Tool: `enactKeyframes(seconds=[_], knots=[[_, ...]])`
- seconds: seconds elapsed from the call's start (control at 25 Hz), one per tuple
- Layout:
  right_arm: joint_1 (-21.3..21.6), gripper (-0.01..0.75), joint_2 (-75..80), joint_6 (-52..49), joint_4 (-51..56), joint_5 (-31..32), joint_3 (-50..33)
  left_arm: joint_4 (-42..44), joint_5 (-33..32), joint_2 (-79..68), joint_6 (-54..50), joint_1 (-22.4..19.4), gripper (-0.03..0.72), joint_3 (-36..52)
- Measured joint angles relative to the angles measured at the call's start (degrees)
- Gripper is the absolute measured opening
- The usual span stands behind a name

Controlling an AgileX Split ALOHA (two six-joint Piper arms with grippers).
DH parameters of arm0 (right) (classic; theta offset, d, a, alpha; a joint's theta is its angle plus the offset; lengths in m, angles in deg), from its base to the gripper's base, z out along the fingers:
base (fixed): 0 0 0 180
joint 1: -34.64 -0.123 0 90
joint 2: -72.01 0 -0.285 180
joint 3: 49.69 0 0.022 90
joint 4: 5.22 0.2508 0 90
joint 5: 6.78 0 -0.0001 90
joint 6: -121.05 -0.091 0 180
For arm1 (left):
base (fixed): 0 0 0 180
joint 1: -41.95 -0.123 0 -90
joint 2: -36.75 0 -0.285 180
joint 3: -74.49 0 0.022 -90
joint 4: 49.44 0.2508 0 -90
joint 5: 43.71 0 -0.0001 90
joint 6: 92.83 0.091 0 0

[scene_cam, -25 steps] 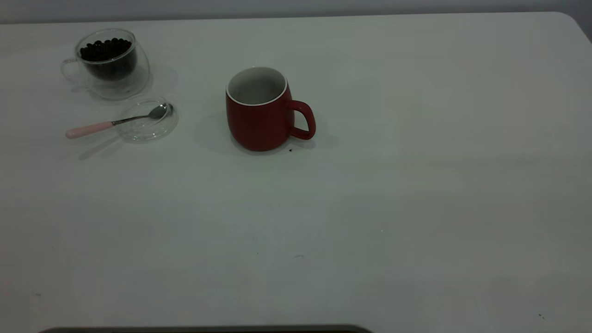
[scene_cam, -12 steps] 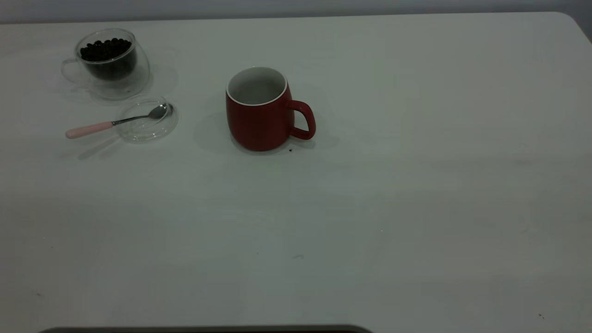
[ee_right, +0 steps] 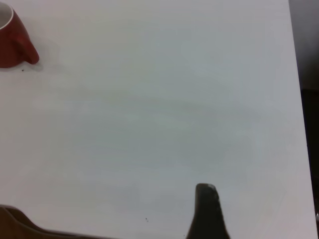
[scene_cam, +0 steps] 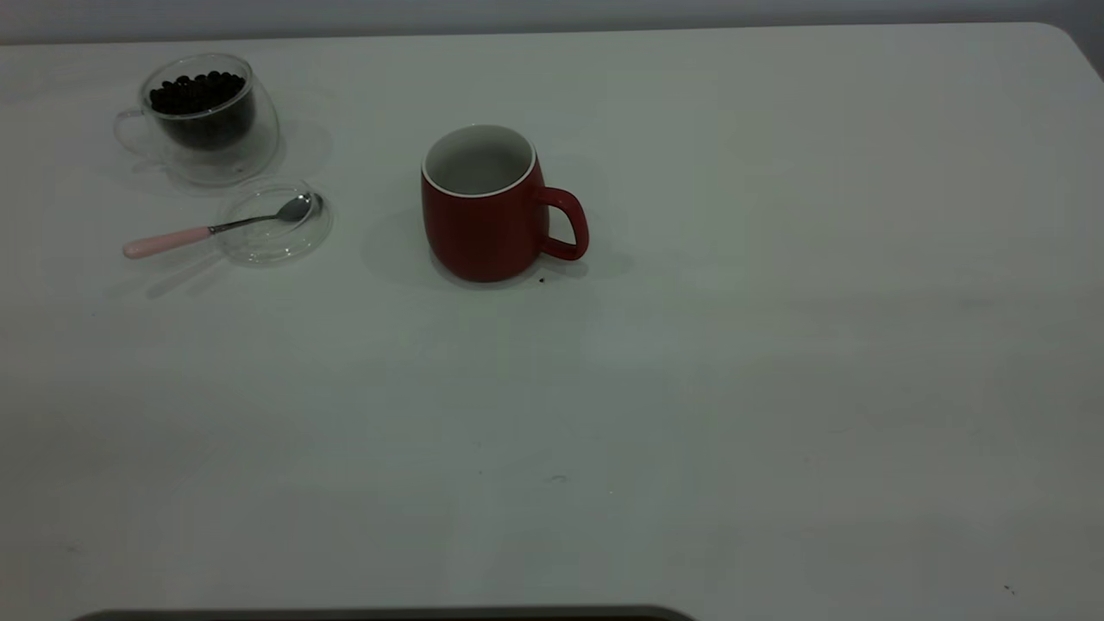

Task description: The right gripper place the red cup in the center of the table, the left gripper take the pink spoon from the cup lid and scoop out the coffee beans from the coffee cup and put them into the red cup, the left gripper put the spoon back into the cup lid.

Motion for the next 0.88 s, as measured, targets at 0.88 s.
enactKeyframes(seconds=[0.88], knots=[[0.0,0.591,0.0,0.0,0.0,0.0,0.0,1.2,1.4,3.8,-4.3,4.5,0.505,2.8]])
